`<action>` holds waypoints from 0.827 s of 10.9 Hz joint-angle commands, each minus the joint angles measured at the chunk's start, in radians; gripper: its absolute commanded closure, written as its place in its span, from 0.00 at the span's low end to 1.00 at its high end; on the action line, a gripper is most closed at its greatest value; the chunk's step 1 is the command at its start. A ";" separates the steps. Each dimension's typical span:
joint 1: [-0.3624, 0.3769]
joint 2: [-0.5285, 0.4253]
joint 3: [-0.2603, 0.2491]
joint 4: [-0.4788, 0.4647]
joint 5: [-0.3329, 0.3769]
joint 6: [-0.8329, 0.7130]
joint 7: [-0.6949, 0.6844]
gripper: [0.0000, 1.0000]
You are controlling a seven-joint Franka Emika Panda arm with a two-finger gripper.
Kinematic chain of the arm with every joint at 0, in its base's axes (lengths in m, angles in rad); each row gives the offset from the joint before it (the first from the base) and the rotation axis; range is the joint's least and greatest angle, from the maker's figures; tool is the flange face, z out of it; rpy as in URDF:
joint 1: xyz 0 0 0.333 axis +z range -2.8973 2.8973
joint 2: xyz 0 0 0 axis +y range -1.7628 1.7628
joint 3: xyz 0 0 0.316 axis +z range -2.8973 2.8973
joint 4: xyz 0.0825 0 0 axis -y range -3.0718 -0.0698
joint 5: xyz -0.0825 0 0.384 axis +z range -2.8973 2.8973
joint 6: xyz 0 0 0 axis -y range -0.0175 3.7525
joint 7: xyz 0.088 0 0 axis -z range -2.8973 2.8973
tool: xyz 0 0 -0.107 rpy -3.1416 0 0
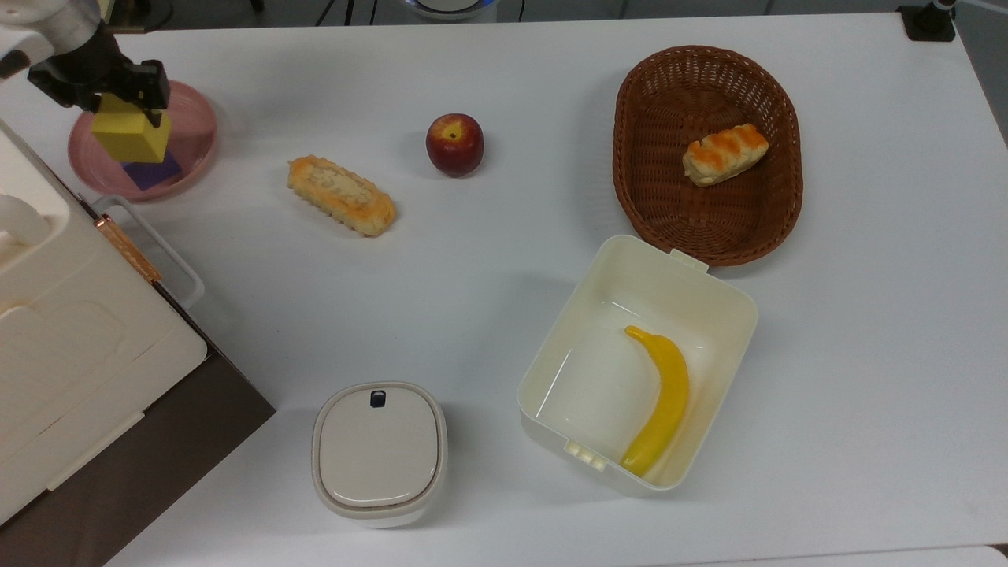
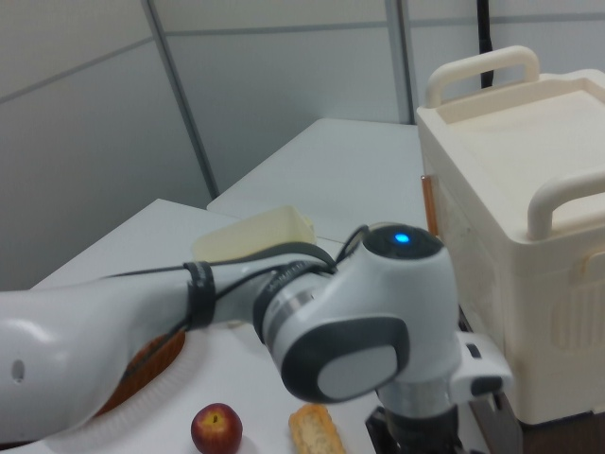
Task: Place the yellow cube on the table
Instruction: 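Lift the yellow cube off the purple cube and carry it beside the bread roll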
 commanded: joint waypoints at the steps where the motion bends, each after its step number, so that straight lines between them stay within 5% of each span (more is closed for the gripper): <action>1: 0.006 -0.060 0.071 -0.036 -0.011 -0.037 0.079 0.50; 3: 0.057 -0.049 0.127 -0.038 -0.011 -0.032 0.195 0.50; 9: 0.377 -0.018 0.130 -0.027 -0.006 -0.024 0.496 0.38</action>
